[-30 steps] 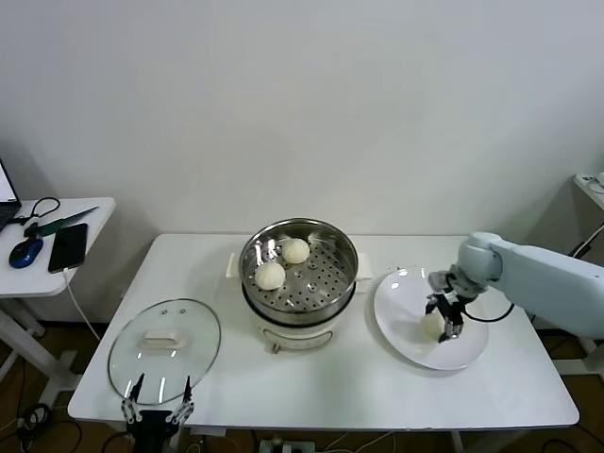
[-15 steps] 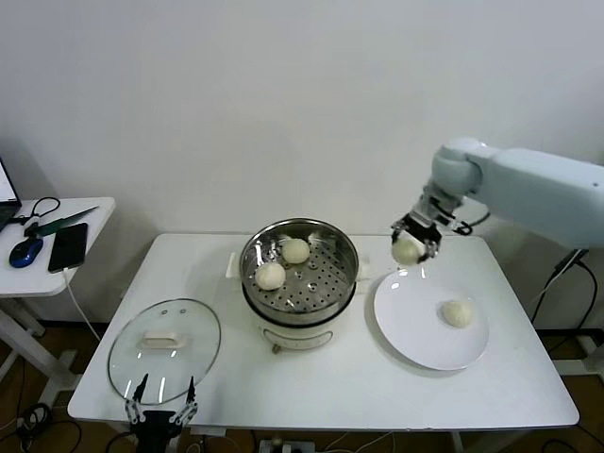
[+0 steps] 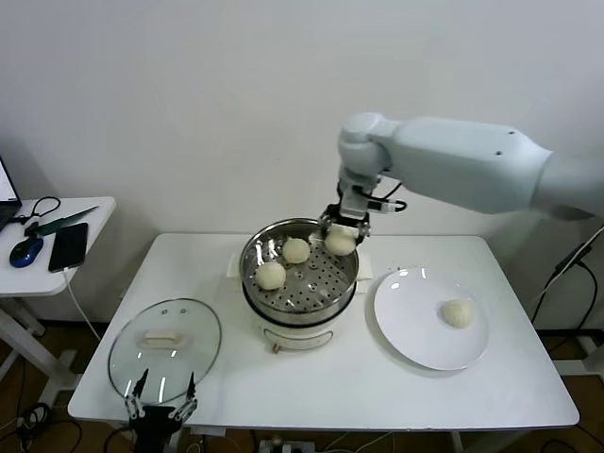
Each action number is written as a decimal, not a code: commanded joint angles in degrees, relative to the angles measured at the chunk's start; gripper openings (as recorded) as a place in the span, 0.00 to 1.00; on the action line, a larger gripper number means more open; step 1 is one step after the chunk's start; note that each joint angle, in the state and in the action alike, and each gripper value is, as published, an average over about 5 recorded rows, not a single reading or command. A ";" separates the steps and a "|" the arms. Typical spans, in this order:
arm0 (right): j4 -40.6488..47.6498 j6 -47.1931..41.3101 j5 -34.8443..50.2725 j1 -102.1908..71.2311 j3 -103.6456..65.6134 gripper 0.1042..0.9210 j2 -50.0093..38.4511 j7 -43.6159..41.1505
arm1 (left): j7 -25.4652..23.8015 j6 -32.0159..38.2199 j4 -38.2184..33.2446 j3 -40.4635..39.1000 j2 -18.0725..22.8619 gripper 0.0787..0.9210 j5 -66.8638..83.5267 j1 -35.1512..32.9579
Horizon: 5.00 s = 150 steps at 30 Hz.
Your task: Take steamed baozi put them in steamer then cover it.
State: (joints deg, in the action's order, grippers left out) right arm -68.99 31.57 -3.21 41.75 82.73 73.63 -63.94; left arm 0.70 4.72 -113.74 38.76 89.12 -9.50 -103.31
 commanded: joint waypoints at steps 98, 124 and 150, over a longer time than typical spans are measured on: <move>11.68 -37.46 5.62 -38.34 -31.02 0.88 -36.27 0.71 | 1.24 0.22 -3.44 2.06 1.21 0.88 2.14 -0.94; 23.12 -33.02 -1.83 -40.85 -34.01 0.88 -28.16 0.84 | 0.57 -0.53 -3.59 1.77 1.24 0.88 -0.26 -0.73; 20.40 -35.09 10.98 -29.17 -22.58 0.73 -28.85 -0.13 | -0.31 -0.15 -3.40 1.72 1.15 0.88 -2.89 -1.47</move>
State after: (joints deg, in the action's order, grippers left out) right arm -47.21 -2.67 1.14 6.61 55.19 45.03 -64.15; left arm 0.71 4.61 -117.30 40.72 90.36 -11.88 -104.59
